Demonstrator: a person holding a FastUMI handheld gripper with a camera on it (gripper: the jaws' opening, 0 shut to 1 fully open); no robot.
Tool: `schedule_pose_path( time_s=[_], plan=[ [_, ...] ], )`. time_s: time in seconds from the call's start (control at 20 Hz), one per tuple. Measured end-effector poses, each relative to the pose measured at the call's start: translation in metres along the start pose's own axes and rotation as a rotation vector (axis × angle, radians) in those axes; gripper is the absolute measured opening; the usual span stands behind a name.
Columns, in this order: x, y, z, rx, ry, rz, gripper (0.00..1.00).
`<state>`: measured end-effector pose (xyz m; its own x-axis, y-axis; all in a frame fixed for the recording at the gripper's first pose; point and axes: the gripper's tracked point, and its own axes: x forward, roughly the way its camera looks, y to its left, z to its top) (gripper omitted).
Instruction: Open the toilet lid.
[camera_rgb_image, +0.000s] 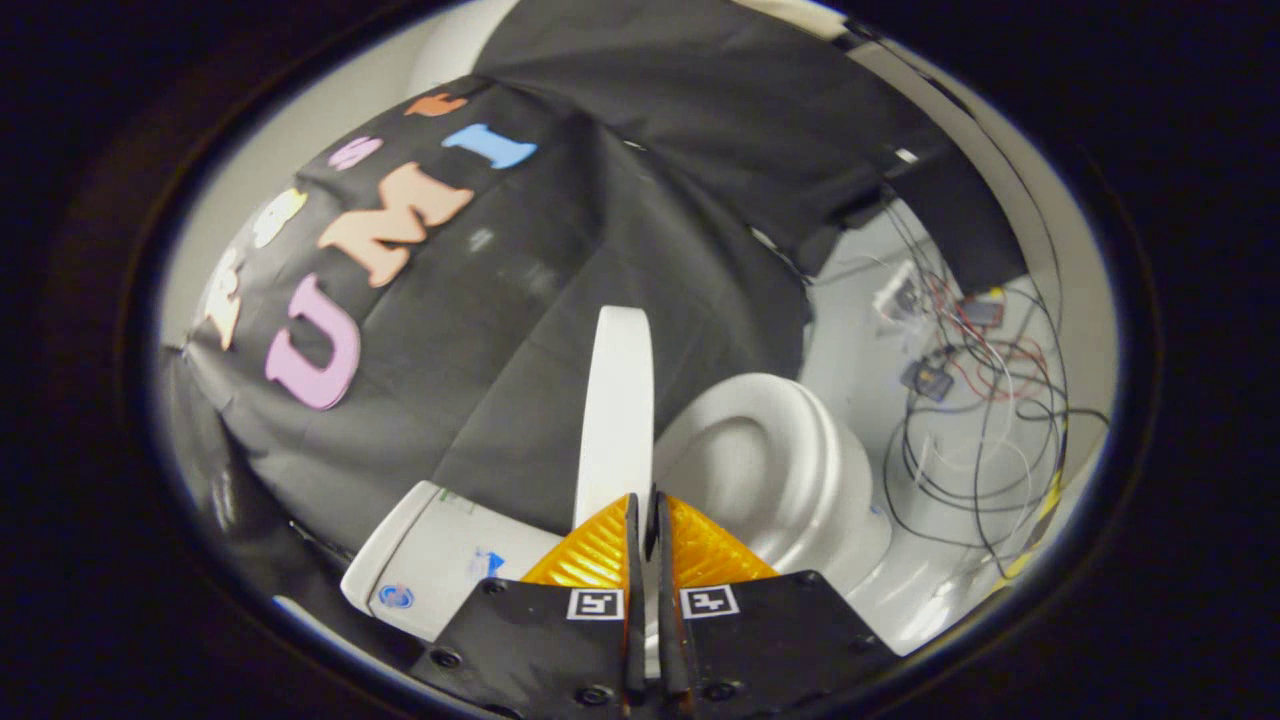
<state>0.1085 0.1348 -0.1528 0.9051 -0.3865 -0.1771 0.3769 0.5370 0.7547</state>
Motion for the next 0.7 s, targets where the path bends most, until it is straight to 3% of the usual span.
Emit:
schedule_pose_path(
  time_s=[0.3,0.7],
  plan=[
    [-0.007,0.098,-0.004,-0.289,-0.009,0.122,0.07],
    [-0.013,0.226,-0.067,-0.751,0.113,0.448,0.13]
  ],
)
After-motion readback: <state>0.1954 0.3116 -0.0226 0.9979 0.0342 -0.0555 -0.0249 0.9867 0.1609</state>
